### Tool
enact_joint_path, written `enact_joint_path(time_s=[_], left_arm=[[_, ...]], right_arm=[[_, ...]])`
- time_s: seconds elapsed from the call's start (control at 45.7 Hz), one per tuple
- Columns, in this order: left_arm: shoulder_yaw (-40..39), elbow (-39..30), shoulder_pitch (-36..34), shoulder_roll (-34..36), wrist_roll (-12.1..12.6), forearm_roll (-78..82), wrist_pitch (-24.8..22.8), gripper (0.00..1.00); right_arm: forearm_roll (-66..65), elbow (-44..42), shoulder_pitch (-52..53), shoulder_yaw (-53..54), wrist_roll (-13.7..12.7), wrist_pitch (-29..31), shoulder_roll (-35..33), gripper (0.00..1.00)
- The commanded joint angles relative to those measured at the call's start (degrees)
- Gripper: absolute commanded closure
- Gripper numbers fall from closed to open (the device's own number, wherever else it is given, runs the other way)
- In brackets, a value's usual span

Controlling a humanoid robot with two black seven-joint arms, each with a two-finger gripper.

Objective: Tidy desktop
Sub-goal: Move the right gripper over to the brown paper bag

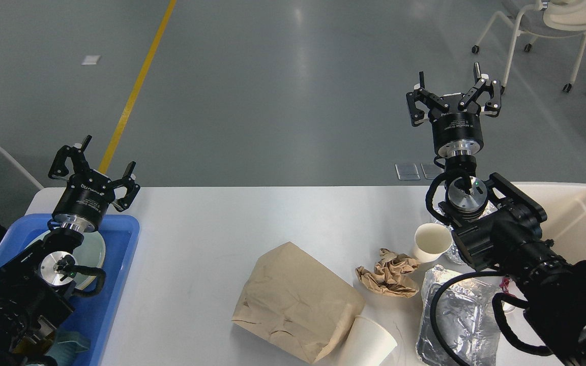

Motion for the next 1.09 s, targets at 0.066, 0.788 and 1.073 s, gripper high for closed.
enact_joint_path(time_s=[0.066, 0.788, 1.073], left_arm=[[0.0, 0.0, 0.0, 0.0, 0.0, 0.0, 0.1, 0.0], [0.0, 0.0, 0.0, 0.0, 0.0, -0.1, 0.1, 0.0], [-0.1, 0.0, 0.0, 0.0, 0.0, 0.0, 0.2, 0.0]], right_arm=[[-0.8, 0.5, 4.4, -13.5, -1.1, -2.3, -2.8, 0.0], [-22.4, 54.1, 77.3, -115.2, -20.5, 10.2, -15.9, 0.0], [-23.3, 68.1, 92.8, -122.7, -21.5, 15.5, -16.2, 0.0]])
